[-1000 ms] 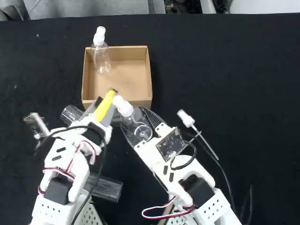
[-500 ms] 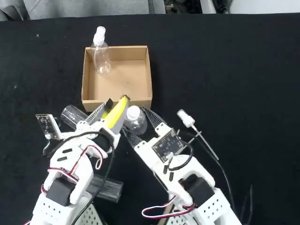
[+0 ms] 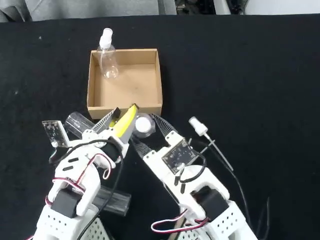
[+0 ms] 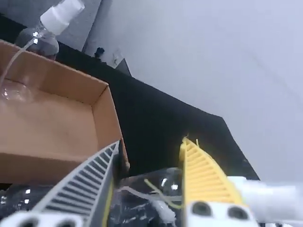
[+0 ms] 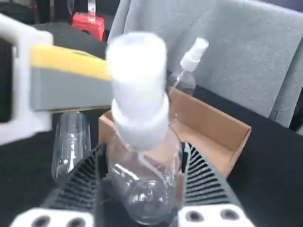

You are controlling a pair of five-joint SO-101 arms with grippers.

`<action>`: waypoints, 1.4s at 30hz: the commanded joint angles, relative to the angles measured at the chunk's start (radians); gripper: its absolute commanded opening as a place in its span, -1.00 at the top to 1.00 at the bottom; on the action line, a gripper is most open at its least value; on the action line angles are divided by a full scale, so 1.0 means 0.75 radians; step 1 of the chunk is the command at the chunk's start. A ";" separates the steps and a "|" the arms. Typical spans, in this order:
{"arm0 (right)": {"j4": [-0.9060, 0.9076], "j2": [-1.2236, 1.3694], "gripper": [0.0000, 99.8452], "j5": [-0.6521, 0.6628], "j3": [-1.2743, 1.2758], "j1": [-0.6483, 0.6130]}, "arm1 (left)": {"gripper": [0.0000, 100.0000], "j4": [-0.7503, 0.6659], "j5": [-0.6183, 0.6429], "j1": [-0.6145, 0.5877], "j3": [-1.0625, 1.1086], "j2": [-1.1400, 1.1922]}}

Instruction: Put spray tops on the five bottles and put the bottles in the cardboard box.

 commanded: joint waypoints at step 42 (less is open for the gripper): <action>0.008 -0.130 0.88 0.004 0.017 0.070 | 0.93 -0.012 -0.090 -0.742 0.111 -0.014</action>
